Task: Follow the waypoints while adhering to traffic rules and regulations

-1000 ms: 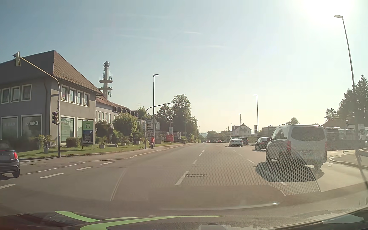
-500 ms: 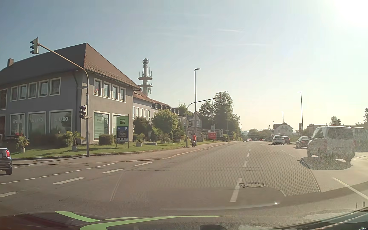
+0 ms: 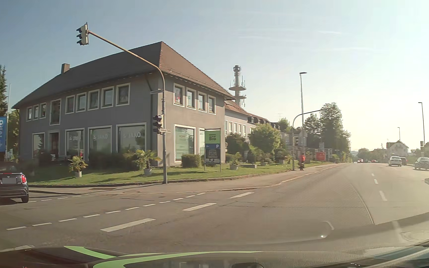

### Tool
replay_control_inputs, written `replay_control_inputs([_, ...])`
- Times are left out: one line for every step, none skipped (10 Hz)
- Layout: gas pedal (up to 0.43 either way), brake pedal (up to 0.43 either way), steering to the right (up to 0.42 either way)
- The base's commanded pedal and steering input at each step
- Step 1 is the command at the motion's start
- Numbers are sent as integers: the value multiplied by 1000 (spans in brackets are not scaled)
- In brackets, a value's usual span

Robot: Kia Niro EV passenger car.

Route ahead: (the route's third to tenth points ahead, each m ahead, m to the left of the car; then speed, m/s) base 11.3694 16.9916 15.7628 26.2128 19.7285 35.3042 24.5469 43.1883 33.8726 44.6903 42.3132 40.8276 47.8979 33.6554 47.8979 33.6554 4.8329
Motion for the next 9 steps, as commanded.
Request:
replay_control_inputs([118,0,-479])
replay_control_inputs([98,0,-478])
replay_control_inputs([87,0,-476])
replay_control_inputs([87,0,-472])
replay_control_inputs([67,0,-464])
replay_control_inputs([67,0,-456])
replay_control_inputs([67,0,-448])
replay_control_inputs([67,0,-433])
replay_control_inputs([67,0,-421])
